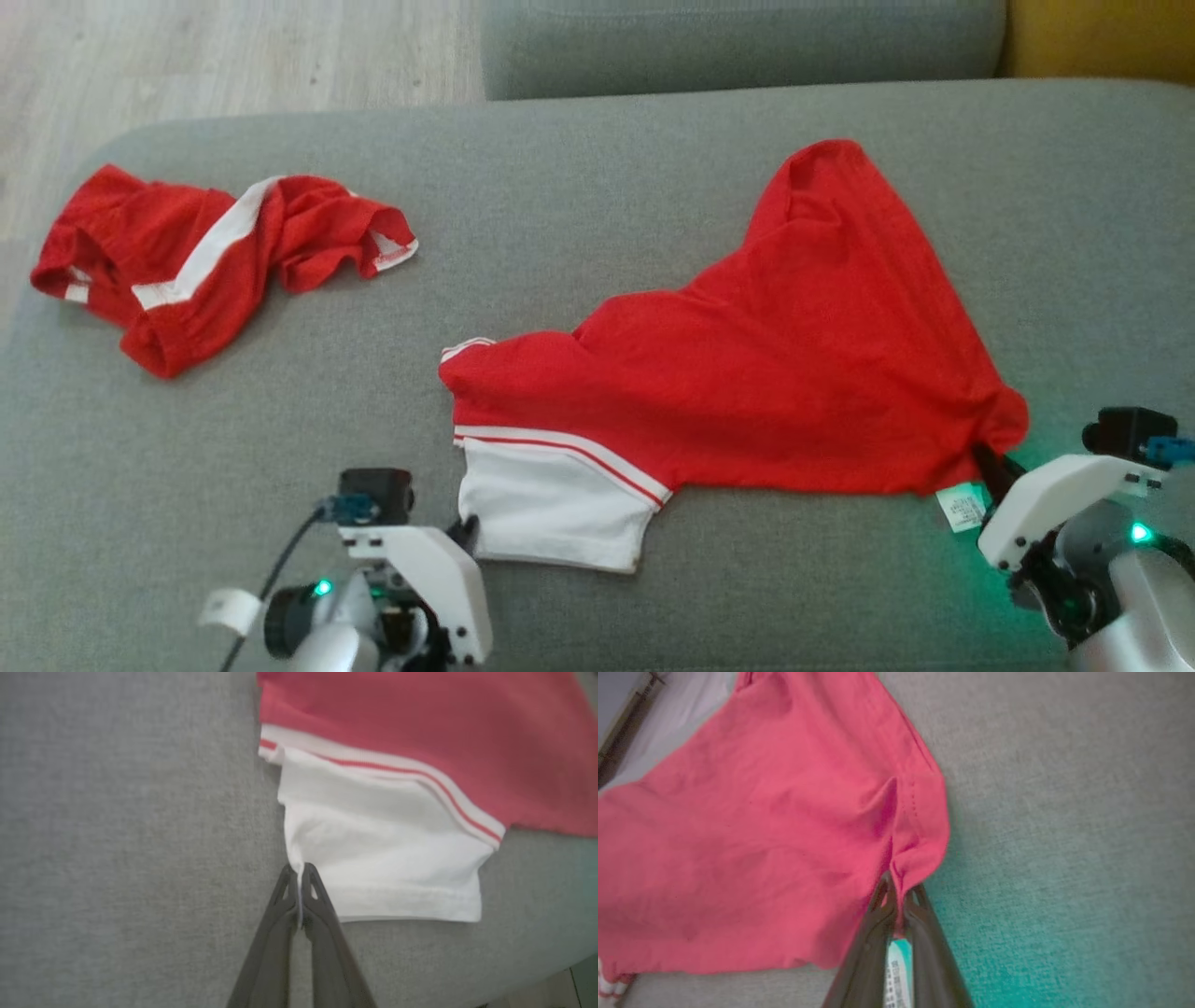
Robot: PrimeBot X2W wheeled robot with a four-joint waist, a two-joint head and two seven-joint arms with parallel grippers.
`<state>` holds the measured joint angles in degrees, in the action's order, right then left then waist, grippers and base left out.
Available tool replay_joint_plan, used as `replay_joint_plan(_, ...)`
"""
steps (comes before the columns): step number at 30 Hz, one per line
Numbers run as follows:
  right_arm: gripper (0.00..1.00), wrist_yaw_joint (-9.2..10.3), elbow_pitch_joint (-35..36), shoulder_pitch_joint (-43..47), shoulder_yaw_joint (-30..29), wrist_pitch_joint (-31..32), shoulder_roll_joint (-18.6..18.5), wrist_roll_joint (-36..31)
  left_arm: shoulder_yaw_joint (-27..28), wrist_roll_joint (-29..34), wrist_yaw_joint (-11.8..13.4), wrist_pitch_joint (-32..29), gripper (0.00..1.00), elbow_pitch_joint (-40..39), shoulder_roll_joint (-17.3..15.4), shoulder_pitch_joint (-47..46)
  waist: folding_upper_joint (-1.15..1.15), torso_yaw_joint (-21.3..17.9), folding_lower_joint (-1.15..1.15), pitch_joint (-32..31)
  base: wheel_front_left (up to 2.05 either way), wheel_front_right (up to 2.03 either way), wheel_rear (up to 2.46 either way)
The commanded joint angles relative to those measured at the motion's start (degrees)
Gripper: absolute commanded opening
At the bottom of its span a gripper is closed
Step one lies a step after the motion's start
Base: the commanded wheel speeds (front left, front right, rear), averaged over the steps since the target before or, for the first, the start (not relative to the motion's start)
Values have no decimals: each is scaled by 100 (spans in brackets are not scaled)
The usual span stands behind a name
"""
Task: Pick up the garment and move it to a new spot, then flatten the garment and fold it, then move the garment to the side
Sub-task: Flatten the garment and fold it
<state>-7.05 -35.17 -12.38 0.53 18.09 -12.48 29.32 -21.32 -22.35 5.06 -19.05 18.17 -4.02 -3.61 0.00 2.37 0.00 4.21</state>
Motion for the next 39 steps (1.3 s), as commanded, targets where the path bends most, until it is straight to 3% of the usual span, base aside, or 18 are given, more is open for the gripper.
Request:
replay_joint_plan(1,0,-44,295,-75,150,-130,-64,157,272,-66,8,100,0,-320,-108,-138,0,2,0,-103,0,0,0)
replay_joint_plan(8,0,-44,1110,-63,269,-436,-36,1092,542,-251,-77,311,0,-1013,-283,-260,0,-11,0,-258,0,0,0)
replay_joint_plan(14,0,-44,1584,-641,438,-491,-245,1750,730,-384,-416,343,0,-957,-455,-1401,0,-14,0,126,0,0,0)
replay_joint_plan(18,0,-44,1579,-1514,522,-402,-452,2169,776,-389,-675,340,0,-486,-498,-2704,0,-12,0,665,0,0,0)
replay_joint_plan(23,0,-44,1190,-2959,544,-287,-602,2726,571,79,-844,386,0,483,-645,-4535,0,-27,0,1295,0,0,0)
replay_joint_plan(30,0,-44,684,-4802,759,-303,-786,3080,428,502,-905,716,0,1532,-642,-6563,0,-55,0,1863,0,0,0)
replay_joint_plan(39,0,-44,-219,-6935,1248,-775,-1120,2954,819,384,-774,1497,0,2905,-526,-8839,0,-58,0,2043,0,0,0)
